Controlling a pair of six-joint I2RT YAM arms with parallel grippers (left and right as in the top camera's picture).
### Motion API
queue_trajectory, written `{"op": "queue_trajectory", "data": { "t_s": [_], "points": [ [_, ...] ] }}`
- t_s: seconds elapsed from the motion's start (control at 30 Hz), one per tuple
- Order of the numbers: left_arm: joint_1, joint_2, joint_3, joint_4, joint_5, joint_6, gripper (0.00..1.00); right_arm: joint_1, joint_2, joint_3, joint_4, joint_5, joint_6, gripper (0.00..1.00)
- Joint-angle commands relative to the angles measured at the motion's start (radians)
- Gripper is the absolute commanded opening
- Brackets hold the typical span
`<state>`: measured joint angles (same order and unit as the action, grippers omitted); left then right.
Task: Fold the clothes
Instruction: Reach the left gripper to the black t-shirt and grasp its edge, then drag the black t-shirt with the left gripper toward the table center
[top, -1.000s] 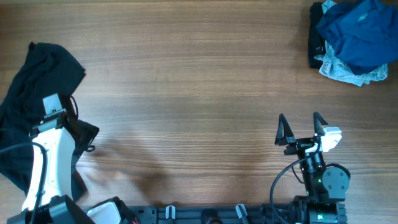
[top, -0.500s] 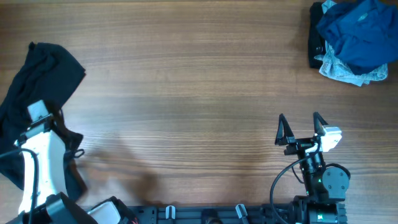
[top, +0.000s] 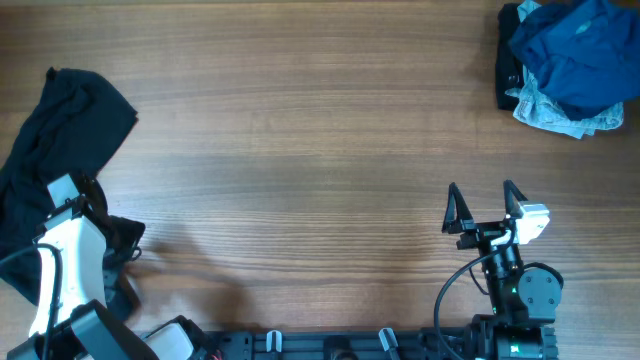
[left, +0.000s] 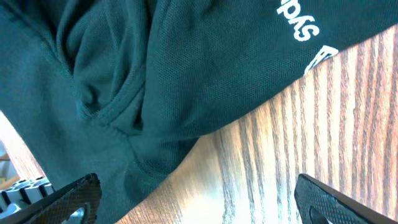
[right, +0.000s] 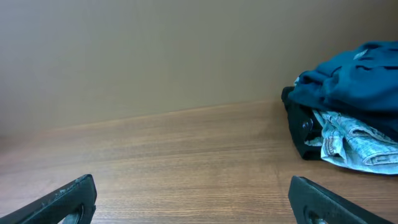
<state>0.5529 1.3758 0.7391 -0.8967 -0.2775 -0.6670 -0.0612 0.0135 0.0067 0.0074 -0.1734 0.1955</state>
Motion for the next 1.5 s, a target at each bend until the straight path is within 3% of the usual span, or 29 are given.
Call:
{"op": "queue_trajectory", "data": {
  "t_s": [0.0,0.13,0.33,0.47,0.7,0.77,0.8,0.83,0.87,0.93,0.97,1.0,1.2,1.3,1.47],
  "points": [
    [0.006,0.014,-0.008,0.047,0.016,0.005,1.0,0.003,-0.006,-0.002,0.004,0.02,-0.012,1.0],
    [0.008,0.014,-0.008,0.077,-0.031,0.005,0.99,0.003,-0.006,-0.002,0.004,0.02,-0.011,1.0],
    [0.008,0.014,-0.027,-0.002,-0.029,0.003,0.99,0.003,-0.006,-0.002,0.004,0.021,-0.012,1.0],
    [0.021,0.016,-0.073,0.068,-0.01,-0.072,1.0,0.003,-0.006,-0.002,0.004,0.021,-0.012,1.0],
    [0.077,0.107,-0.074,0.116,-0.003,-0.074,1.0,0.003,-0.006,-0.002,0.004,0.021,-0.012,0.99],
    [0.078,0.147,-0.074,0.124,-0.003,-0.074,0.93,0.003,-0.006,-0.002,0.004,0.021,-0.012,1.0],
    [0.078,0.149,-0.074,0.124,-0.003,-0.074,0.84,0.003,-0.006,-0.002,0.004,0.02,-0.012,1.0],
    [0.078,0.148,-0.074,0.124,-0.003,-0.074,0.68,0.003,-0.006,-0.002,0.004,0.021,-0.012,1.0],
    [0.078,0.148,-0.074,0.123,-0.003,-0.074,0.6,0.003,-0.006,-0.002,0.004,0.021,-0.012,1.0],
    [0.078,0.148,-0.074,0.123,-0.003,-0.074,0.3,0.003,-0.006,-0.002,0.004,0.021,-0.012,1.0],
    [0.078,0.148,-0.073,0.122,0.001,-0.074,0.22,0.003,-0.006,-0.002,0.004,0.021,-0.012,1.0],
    [0.078,0.148,-0.071,0.117,0.011,-0.074,0.04,0.003,-0.006,-0.002,0.004,0.02,-0.012,1.0],
    [0.035,0.074,0.046,0.07,0.216,-0.039,0.04,0.003,-0.006,-0.002,0.004,0.021,-0.012,1.0],
    [-0.125,0.002,0.123,0.105,0.282,-0.037,0.04,0.003,-0.006,-0.002,0.004,0.021,-0.011,1.0],
    [-0.521,-0.002,0.133,0.32,0.291,-0.051,0.04,0.003,-0.006,-0.002,0.004,0.021,-0.012,1.0]
  ]
}}
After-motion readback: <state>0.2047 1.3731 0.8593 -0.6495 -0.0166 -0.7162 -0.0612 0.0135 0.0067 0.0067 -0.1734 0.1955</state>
